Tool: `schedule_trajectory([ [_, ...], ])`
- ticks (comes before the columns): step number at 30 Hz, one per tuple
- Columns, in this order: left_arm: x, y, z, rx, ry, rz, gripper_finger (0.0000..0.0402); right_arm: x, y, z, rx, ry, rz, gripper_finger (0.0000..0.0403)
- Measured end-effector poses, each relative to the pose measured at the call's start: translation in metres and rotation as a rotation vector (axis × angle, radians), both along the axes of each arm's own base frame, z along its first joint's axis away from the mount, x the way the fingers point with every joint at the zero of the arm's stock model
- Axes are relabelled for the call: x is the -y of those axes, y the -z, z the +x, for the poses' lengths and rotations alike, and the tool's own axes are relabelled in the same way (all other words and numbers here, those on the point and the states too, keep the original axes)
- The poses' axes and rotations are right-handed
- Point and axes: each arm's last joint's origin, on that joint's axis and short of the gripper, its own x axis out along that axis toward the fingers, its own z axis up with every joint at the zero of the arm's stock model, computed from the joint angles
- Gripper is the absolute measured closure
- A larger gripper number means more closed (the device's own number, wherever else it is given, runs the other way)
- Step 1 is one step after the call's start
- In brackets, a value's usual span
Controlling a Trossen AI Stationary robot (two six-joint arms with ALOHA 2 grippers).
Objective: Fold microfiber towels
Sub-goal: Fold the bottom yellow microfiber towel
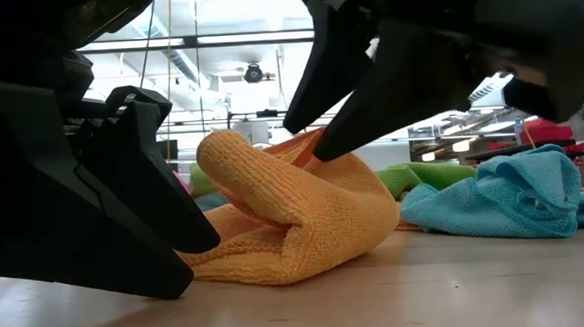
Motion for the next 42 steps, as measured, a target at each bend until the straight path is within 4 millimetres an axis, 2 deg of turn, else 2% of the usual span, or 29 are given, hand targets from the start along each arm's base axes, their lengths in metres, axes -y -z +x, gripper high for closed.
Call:
schedule_trajectory([
  [4, 0.0, 0.0, 0.0, 0.0, 0.0, 0.0, 0.023, 0.005, 0.005, 0.004, -0.015, -0.007, -0.03, 0.0221],
  [9, 0.0, 0.0, 0.0, 0.0, -0.001, 0.001, 0.023, 0.008, 0.024, 0.011, -0.025, 0.003, -0.061, 0.0221],
  [16, 0.0, 0.0, 0.0, -0.001, 0.0, 0.001, 0.023, 0.009, 0.018, 0.018, 0.046, 0.017, -0.035, 0.0221],
  [29, 0.0, 0.0, 0.0, -0.002, -0.001, 0.002, 0.023, 0.02, 0.017, 0.023, 0.076, 0.091, -0.061, 0.0221],
  [42, 0.0, 0.0, 0.0, -0.002, 0.0, 0.002, 0.023, 0.019, 0.013, 0.027, 0.135, 0.123, 0.039, 0.0221],
])
